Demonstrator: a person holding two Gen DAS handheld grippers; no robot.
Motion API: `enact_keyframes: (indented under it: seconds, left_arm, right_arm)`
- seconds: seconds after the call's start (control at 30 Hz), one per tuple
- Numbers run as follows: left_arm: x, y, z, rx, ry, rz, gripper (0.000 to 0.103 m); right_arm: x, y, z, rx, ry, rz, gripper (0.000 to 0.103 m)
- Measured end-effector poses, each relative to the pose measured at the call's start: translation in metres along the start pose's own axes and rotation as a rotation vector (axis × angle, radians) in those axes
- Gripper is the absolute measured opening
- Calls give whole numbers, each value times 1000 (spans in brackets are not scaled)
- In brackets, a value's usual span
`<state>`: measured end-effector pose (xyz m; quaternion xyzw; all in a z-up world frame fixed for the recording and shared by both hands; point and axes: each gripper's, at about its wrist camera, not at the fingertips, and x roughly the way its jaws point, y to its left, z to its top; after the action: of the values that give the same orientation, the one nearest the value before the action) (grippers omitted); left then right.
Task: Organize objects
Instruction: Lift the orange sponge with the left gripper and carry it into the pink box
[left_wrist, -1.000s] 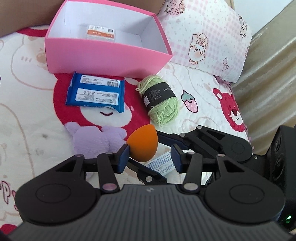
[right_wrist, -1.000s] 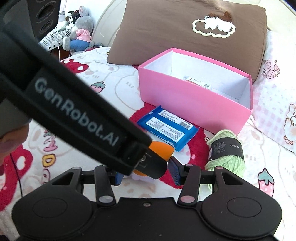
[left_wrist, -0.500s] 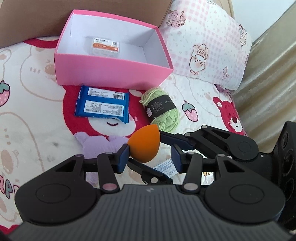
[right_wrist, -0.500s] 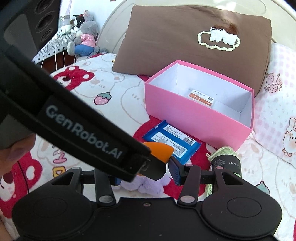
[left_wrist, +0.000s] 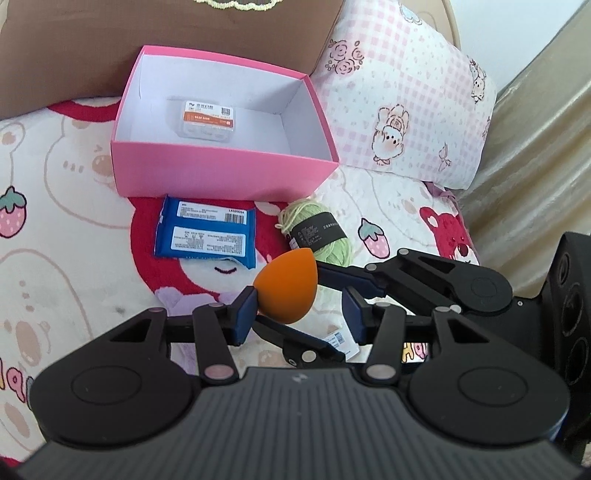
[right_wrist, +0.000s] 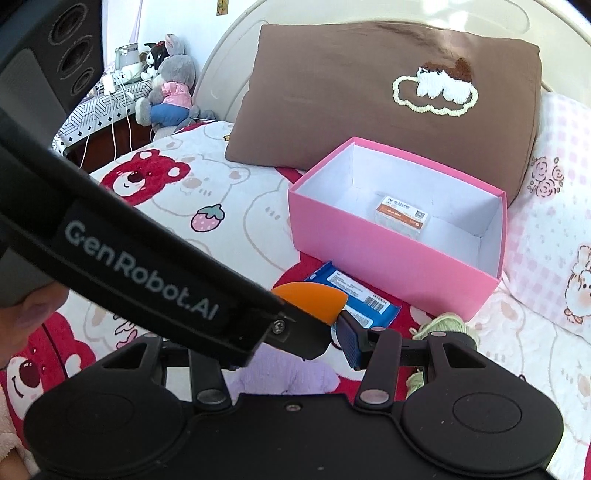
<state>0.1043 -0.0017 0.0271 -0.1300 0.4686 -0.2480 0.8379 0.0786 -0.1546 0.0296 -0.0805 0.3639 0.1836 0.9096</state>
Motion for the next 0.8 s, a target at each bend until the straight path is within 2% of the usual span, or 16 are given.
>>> enact_keyframes:
  seconds: [0.4, 0.6, 0.8]
  left_arm:
    - [-14, -2, 22, 37, -33, 16, 48]
    - [-22, -6, 35, 62, -85, 27, 48]
    - [-21, -5, 56, 58, -103, 33, 48]
  right_arm:
    - [-10, -1, 25, -70, -42, 8, 55]
    - [-10, -18, 40, -65, -60, 36, 54]
    - [-5, -33, 55, -51, -77, 56, 54]
